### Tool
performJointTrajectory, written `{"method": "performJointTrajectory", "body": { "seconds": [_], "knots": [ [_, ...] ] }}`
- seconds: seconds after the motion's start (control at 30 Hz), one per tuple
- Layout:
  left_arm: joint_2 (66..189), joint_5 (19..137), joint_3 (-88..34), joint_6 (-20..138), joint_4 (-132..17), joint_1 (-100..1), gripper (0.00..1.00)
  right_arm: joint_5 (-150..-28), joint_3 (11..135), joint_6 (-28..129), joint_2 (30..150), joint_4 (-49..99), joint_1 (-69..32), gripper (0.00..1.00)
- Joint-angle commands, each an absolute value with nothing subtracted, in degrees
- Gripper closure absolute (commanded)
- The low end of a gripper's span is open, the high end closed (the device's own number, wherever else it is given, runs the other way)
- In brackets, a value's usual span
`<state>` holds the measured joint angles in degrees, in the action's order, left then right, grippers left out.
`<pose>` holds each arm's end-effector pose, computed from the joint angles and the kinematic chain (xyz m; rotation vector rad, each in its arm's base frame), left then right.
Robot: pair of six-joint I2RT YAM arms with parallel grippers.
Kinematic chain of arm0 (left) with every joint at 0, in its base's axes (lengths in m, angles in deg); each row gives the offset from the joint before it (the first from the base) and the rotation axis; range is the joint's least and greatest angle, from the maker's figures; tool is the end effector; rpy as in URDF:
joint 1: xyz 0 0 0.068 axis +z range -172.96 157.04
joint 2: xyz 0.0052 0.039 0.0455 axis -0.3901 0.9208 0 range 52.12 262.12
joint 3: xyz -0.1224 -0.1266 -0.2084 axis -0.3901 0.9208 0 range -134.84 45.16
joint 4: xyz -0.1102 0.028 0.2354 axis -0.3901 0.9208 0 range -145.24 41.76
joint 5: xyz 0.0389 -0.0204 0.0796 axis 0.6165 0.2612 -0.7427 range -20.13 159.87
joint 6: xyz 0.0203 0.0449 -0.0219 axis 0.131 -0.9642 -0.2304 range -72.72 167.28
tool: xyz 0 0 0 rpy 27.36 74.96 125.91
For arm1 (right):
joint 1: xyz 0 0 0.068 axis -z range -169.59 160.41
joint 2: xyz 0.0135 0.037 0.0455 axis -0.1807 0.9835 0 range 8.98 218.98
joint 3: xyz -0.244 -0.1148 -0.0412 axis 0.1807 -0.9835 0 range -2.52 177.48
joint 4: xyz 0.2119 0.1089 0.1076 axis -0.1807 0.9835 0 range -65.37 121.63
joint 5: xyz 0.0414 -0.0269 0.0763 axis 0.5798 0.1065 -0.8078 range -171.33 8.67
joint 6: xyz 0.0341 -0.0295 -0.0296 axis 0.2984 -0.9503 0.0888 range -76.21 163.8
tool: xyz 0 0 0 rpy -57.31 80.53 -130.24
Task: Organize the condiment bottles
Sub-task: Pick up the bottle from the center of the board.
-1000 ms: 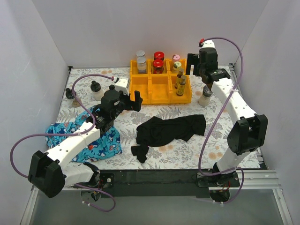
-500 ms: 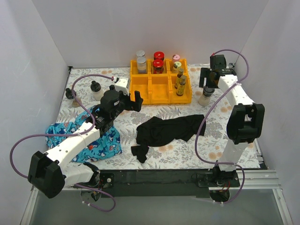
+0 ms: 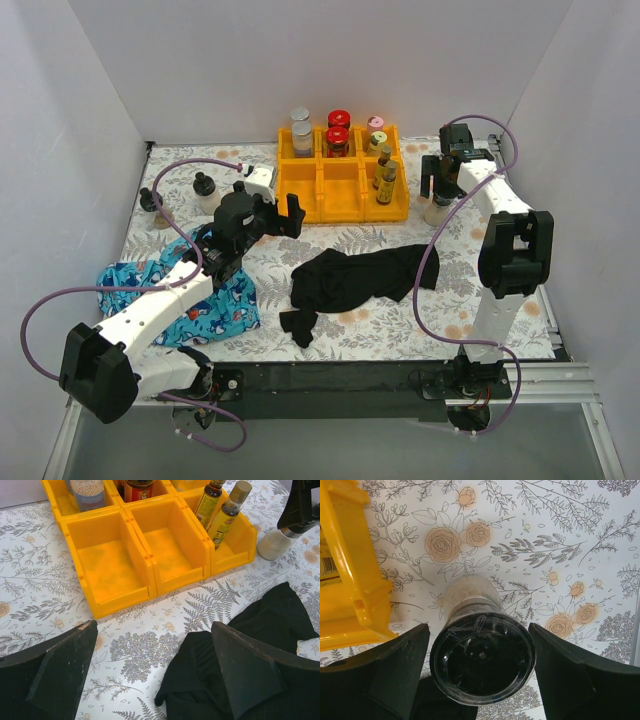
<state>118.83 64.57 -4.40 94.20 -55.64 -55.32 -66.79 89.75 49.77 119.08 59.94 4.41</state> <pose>0.2316 -0.1430 0.3095 -0.3142 1.9293 -0.8568 0.4258 0.0358 0.2567 0.1043 2.4683 -0.2276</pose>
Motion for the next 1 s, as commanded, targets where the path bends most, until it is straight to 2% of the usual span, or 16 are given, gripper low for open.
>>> {"method": "performJointTrajectory", "body": {
  "seconds": [0.0, 0.2, 0.4, 0.43, 0.53, 0.97],
  "knots": [
    [116.54, 64.95, -4.76, 94.22, -55.59, -54.96, 0.02, -67.10, 91.09, 49.07, 119.19, 59.61, 4.43, 0.14],
    [116.36, 64.77, -4.67, 94.13, -55.59, -54.96, 0.02, -67.45, 90.65, 48.72, 118.23, 59.26, 4.52, 0.22],
    [116.28, 64.77, -4.67, 94.13, -55.59, -54.96, 0.02, -67.62, 88.37, 49.68, 115.07, 59.08, 4.35, 0.38],
    [116.36, 64.77, -4.76, 94.13, -55.50, -54.96, 0.02, -68.06, 87.67, 50.03, 114.28, 59.08, 4.26, 0.45],
    [116.19, 64.69, -4.67, 94.13, -55.50, -54.96, 0.02, -67.97, 83.98, 50.65, 110.41, 57.86, 3.38, 0.52],
    [116.10, 64.51, -4.50, 94.13, -55.50, -54.96, 0.02, -64.36, 79.92, 52.66, 94.85, 57.85, -6.89, 0.61]
  ]
}}
